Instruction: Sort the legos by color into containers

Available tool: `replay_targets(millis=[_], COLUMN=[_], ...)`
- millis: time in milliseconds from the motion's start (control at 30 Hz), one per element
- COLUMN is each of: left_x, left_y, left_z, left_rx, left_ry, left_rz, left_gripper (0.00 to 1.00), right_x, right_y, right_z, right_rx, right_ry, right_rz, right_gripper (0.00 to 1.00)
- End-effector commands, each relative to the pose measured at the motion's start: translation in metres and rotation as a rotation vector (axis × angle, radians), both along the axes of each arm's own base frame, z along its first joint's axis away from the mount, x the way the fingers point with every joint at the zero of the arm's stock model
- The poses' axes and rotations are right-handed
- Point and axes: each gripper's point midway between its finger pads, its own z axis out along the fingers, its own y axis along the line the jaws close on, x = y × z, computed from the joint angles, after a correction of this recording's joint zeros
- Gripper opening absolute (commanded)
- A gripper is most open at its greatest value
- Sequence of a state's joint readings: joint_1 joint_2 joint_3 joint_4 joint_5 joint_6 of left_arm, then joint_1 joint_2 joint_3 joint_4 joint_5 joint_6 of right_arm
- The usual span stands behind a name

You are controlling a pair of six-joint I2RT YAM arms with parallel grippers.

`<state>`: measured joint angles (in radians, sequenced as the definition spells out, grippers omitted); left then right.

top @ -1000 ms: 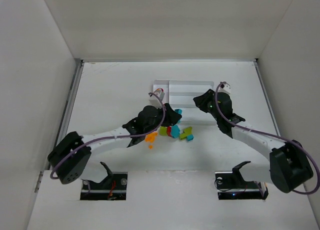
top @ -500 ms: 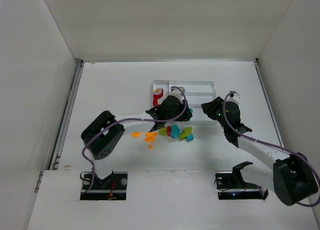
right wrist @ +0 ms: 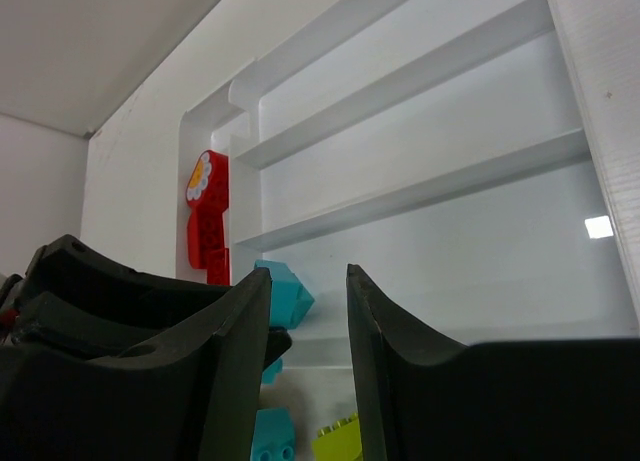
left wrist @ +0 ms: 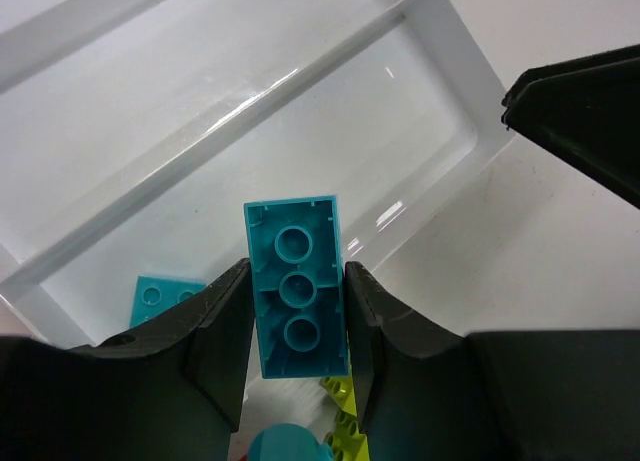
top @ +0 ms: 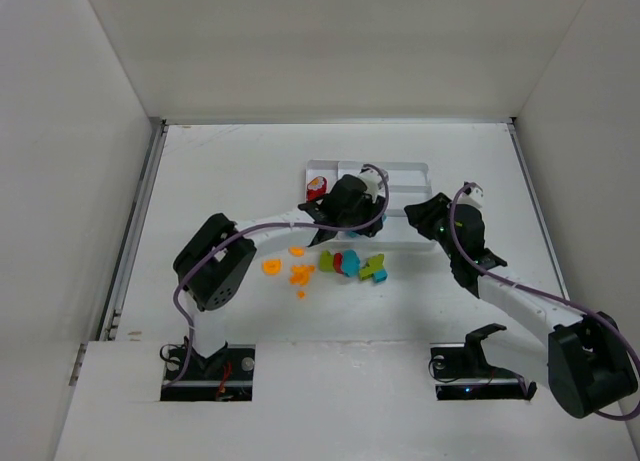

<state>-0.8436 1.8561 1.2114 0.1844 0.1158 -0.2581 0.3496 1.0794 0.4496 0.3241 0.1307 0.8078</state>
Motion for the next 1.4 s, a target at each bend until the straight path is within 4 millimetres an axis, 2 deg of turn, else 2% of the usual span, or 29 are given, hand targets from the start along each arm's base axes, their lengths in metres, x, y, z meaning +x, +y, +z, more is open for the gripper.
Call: replay_targets(millis=[0,433,633,733,800,933,1000,1100,1200,1300,1367], left_x=[0.004,0.020,0.024,0.023,0.022,0.018,0.014,0.002,-0.021,-0.041,-0.051], left_y=[0.000,0.001,0.002,0.006,0.009,0.027,0.040,0.057,0.068,0.078,0.085], left_z=[0.004,-0.004,0.011,0.023,0.032,0.044,0.050,0.057,0.067,0.081,0.090], left_rx=[0.063,0.113,0.099,0.077,0.053,0.014,-0.017,-0.097,-0.177,-0.230,-0.265], left_ry=[-0.068,-0.128,-0.170,-0.188,-0.188,-0.164,-0.142,-0.094,-0.065,-0.070,-0.074], left_rz=[-0.095,-0.098,-0.076,-0.063,-0.044,0.043,0.092,0.152,0.165,0.168,0.176], left_gripper=[0.20,0.36,0.54,0.57,0.57,0.48,0.42,0.31,0.22,0.21,0.20], right_x=[0.006,0.005,0.005,0.005,0.004,-0.004,-0.016,-0.043,-0.074,-0.096,-0.107], right_y=[0.002,0.002,0.003,0.003,0.005,0.016,0.025,0.040,0.047,0.050,0.050], right_z=[0.022,0.026,0.025,0.026,0.026,0.020,0.007,-0.011,-0.027,-0.027,-0.025], right_rx=[0.031,0.036,0.029,0.026,0.018,-0.018,-0.033,-0.072,-0.159,-0.238,-0.295], right_ry=[-0.078,-0.089,-0.086,-0.090,-0.091,-0.077,-0.042,0.018,0.076,0.097,0.113], right_rz=[0.004,0.003,0.007,0.009,0.019,0.061,0.098,0.166,0.209,0.233,0.255], right_gripper=[0.42,0.44,0.47,0.47,0.46,0.33,0.27,0.25,0.33,0.51,0.59])
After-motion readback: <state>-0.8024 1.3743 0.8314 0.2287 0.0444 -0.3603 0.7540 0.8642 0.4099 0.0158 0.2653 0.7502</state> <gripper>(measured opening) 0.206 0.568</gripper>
